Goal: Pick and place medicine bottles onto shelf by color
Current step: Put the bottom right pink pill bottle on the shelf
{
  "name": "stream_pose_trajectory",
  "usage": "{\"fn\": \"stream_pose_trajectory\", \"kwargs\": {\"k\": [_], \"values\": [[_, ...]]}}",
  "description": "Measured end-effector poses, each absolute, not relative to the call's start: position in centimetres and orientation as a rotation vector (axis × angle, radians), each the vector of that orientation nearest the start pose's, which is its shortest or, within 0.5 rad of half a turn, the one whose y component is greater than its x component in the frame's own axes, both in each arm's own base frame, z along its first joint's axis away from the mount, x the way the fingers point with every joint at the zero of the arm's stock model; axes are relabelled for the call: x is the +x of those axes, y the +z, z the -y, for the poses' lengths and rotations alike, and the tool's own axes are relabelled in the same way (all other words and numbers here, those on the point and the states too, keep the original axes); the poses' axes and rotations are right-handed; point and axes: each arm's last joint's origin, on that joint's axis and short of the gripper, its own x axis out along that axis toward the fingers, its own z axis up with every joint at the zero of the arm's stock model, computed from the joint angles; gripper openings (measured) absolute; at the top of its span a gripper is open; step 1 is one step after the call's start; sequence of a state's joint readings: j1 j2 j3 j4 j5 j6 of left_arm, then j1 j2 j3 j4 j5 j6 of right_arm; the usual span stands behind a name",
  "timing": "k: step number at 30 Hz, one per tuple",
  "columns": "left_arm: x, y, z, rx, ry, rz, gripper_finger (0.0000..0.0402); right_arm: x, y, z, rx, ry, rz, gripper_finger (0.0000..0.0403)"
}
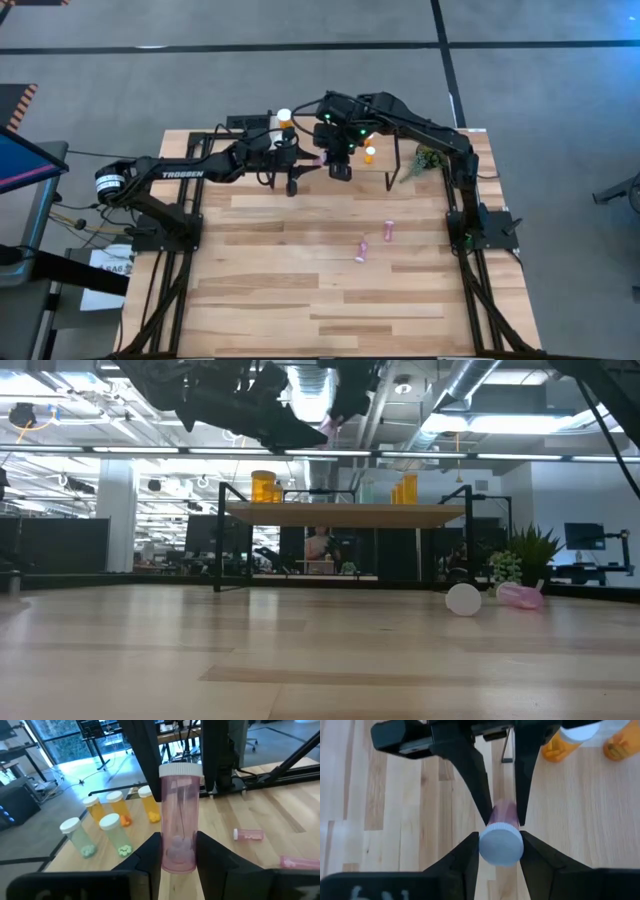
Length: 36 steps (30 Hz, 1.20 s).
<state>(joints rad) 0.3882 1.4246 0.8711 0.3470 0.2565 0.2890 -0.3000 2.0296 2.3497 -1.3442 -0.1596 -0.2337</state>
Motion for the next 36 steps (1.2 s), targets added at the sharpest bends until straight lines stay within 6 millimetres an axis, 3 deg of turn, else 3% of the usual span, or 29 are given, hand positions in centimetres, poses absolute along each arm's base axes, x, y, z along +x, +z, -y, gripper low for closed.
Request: {"fn": "stream_pose_trajectory", "kwargs": {"k": [10,21,29,36], "values": [[29.5,26.9,-11.2,0.204,0.095,-0.191,0.0078,39.1,39.5,11.2,-0.010,-0.007,-0.937,0.0167],[29.6,27.0,-11.1,0.188,0.081,-0.179,0.0078,39.1,39.5,11.0,-0.011,-0.001,-0.948,0.0149],[29.6,27.5,-11.1,0.181,0.068,-0.122,0.0075,38.9,39.5,11.4,-0.001,-0.013,-0.945,0.0173],[28.6,25.8,-11.0,0.169,0.088,-0.019,0.0077,38.6,40.2,11.2,-0.011,-0.022,-0.920,0.0201]]}}
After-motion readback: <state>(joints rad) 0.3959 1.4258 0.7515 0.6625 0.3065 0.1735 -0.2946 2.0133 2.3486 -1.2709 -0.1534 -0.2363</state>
